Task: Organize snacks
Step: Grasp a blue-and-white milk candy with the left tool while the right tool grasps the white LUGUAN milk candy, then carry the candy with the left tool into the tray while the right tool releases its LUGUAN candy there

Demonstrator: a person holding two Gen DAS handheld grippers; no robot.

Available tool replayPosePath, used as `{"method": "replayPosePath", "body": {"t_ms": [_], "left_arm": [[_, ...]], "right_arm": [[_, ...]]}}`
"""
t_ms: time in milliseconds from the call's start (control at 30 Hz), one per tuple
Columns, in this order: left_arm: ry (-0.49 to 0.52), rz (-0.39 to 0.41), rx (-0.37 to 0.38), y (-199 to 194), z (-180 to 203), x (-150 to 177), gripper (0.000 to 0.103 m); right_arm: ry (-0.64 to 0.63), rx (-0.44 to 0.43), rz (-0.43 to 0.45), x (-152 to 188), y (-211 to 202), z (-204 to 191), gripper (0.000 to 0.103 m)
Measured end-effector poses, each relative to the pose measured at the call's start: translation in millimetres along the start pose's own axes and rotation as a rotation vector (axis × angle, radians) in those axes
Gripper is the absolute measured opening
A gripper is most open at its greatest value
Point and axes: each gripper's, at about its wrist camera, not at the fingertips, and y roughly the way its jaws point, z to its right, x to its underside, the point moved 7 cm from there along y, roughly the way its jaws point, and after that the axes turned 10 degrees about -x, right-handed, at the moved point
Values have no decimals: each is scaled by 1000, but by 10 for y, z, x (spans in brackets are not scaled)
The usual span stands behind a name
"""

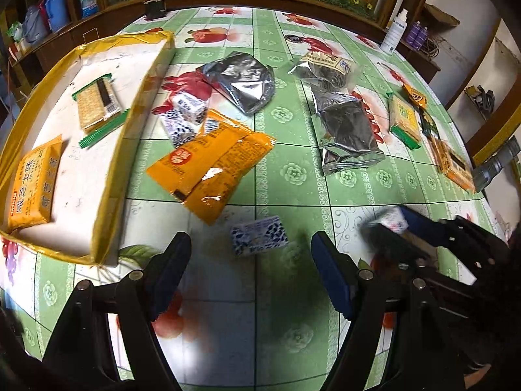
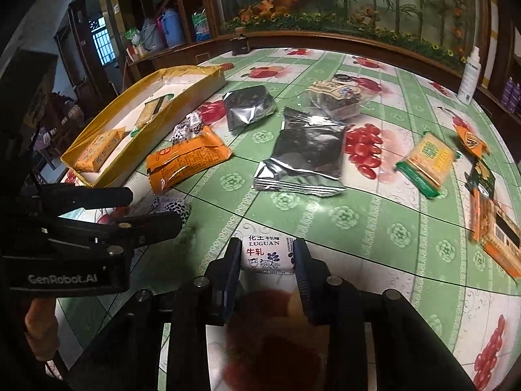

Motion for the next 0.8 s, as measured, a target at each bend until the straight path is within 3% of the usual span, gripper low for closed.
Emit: {"method": "replayPosePath", "body": {"t_ms": [33, 67, 100, 167, 333, 567, 800], "left_arm": [[10, 1, -23, 29, 30, 2, 76], [21, -3, -54, 66, 51, 14, 68], [35, 18, -91, 62, 62, 8, 53], [46, 31, -76, 19, 102, 3, 31], [43, 40, -91, -59, 42, 32, 31], [11, 186, -161, -551, -140, -14, 31], [-24, 271, -201, -856, -368, -57, 31]], "right_arm": [[12, 4, 10, 2, -54, 47, 33], [26, 0, 17, 7, -104, 91, 33], [39, -3, 24, 7, -145, 131, 33], [57, -1, 38, 8, -223, 197, 33], [90, -7, 83, -7, -417, 268, 33], [83, -20, 147, -125, -663, 154, 33], [75, -73, 189, -258, -806, -65, 33]]}}
